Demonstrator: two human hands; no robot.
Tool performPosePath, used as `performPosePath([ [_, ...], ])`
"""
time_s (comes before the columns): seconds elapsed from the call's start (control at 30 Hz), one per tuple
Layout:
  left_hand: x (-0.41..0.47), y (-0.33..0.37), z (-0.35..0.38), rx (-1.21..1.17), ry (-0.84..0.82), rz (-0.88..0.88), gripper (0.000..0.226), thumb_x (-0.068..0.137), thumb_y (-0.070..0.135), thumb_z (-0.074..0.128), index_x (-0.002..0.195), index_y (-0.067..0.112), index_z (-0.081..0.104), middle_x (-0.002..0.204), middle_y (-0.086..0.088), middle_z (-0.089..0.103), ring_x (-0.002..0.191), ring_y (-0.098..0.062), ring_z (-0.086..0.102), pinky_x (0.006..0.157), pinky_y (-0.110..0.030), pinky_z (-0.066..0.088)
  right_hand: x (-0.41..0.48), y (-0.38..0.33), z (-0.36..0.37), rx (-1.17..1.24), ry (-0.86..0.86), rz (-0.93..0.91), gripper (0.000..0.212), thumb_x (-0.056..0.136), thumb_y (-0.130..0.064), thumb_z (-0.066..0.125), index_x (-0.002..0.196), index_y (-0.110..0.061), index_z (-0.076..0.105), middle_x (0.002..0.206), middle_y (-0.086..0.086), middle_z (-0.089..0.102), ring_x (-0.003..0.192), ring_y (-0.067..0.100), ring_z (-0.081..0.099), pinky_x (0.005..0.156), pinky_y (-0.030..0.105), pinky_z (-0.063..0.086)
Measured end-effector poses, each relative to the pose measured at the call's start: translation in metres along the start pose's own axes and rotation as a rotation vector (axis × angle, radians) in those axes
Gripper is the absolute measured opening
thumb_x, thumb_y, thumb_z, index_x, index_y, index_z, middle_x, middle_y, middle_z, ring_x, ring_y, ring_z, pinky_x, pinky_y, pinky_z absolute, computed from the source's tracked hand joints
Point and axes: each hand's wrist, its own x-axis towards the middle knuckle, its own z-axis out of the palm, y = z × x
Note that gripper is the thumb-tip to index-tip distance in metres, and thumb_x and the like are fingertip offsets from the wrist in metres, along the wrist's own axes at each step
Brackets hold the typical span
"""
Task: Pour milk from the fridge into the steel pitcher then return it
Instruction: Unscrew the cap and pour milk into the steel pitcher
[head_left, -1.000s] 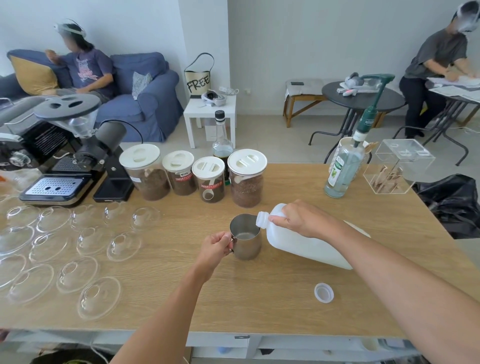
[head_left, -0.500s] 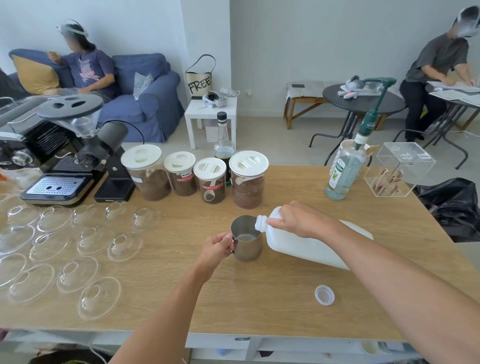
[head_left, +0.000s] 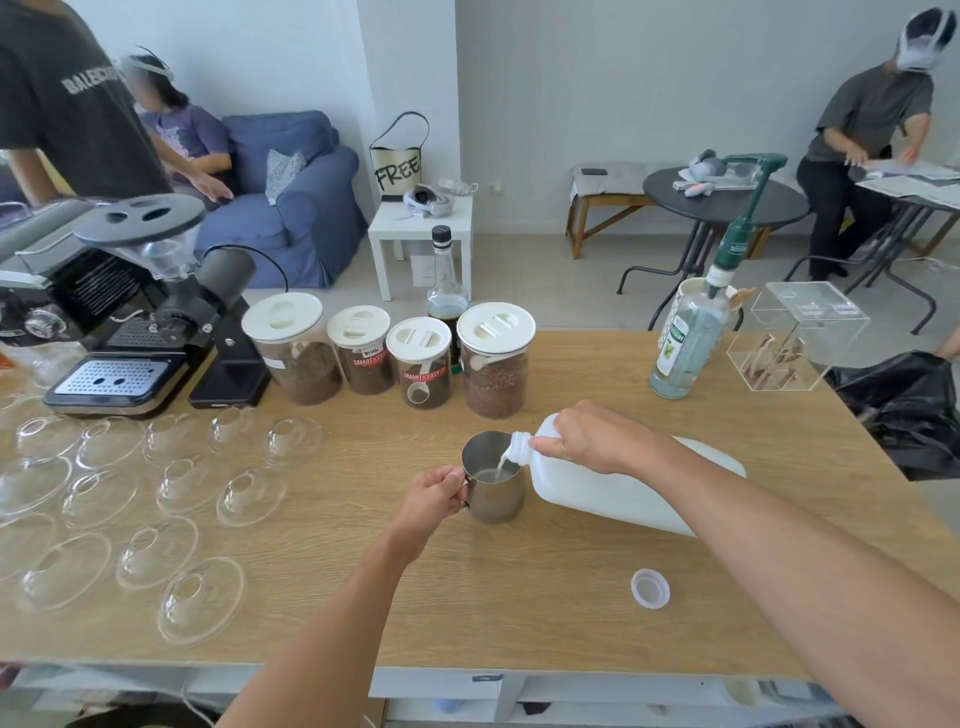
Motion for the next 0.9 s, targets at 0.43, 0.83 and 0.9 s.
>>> performPosePath([
  [0.43,0.0024,0.0013,-0.0027,0.024,-0.011,0.010,0.046,0.105,0.010,0.041,0.060,0.012,0.045,0.053,0.006,0.037,0.055,-0.012,0.028,0.054,-0.007,0.039,-0.0032,-0.0029,-0.0018,0.004,0.005,0.007,0.055,0.096,-0.055,0.041,0.062,-0.013,0.032,0.062,0.003,0.037,0.054,0.022,0.031,0.053,0.033,0.022],
  [0.83,0.0070,-0.0047,-0.0048,0.015,-0.035,0.021,0.048,0.107,0.012,0.041,0.059,0.014,0.046,0.053,0.009,0.039,0.052,-0.007,0.033,0.057,-0.017,0.032,-0.0019,-0.0042,-0.0022,-0.007,0.000,0.013,0.054,0.095,-0.055,0.041,0.063,-0.012,0.034,0.064,0.004,0.038,0.054,0.023,0.032,0.054,0.032,0.025],
  [0.9,0.0075,-0.0054,-0.0051,0.013,-0.038,0.020,0.048,0.106,0.012,0.041,0.059,0.014,0.046,0.053,0.009,0.039,0.052,-0.007,0.032,0.057,-0.018,0.032,-0.0017,-0.0044,-0.0024,-0.006,-0.002,0.011,0.054,0.095,-0.055,0.041,0.063,-0.012,0.033,0.063,0.004,0.038,0.054,0.023,0.032,0.054,0.032,0.024],
])
